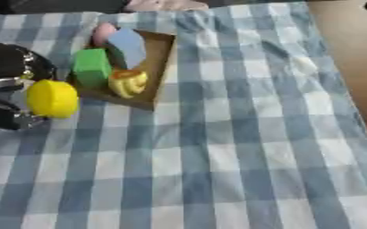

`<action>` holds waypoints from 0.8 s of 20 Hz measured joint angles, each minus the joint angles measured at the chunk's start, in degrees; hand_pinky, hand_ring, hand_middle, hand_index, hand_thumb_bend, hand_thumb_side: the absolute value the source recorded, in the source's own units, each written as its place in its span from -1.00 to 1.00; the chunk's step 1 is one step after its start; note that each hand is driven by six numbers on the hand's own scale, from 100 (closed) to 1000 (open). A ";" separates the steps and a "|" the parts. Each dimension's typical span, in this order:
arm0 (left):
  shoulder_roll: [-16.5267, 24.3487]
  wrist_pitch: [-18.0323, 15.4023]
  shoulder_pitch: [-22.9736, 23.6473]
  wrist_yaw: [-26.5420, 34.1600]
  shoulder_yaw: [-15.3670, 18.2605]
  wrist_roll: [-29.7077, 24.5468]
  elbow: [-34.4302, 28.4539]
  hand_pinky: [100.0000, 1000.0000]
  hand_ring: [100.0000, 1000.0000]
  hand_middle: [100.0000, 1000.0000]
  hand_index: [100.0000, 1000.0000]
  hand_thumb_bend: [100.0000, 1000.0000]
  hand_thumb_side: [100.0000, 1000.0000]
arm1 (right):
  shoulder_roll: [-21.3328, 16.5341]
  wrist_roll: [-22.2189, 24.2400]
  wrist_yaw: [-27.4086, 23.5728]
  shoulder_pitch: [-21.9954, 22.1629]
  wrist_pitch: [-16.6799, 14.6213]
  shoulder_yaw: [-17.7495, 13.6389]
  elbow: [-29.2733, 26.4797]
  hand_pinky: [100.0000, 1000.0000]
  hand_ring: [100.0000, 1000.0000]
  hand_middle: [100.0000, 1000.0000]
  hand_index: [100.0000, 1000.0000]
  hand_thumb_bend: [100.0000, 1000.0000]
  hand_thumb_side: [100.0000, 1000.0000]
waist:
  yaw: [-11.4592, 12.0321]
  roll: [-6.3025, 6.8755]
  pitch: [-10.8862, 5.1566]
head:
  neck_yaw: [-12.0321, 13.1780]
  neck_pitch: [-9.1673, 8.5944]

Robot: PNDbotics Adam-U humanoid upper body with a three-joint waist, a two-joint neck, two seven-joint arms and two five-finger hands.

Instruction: Pick up objects on the table and place them in the box.

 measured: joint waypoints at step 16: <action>-18.05 -1.98 -22.81 -6.55 2.18 -2.34 32.54 0.39 0.22 -0.05 0.25 -1.00 -0.67 | -0.19 0.15 -0.76 -1.10 -0.38 0.39 -0.25 0.71 0.14 -0.25 0.47 -1.00 -0.18 | -2.21 0.75 0.17 | 0.79 -0.15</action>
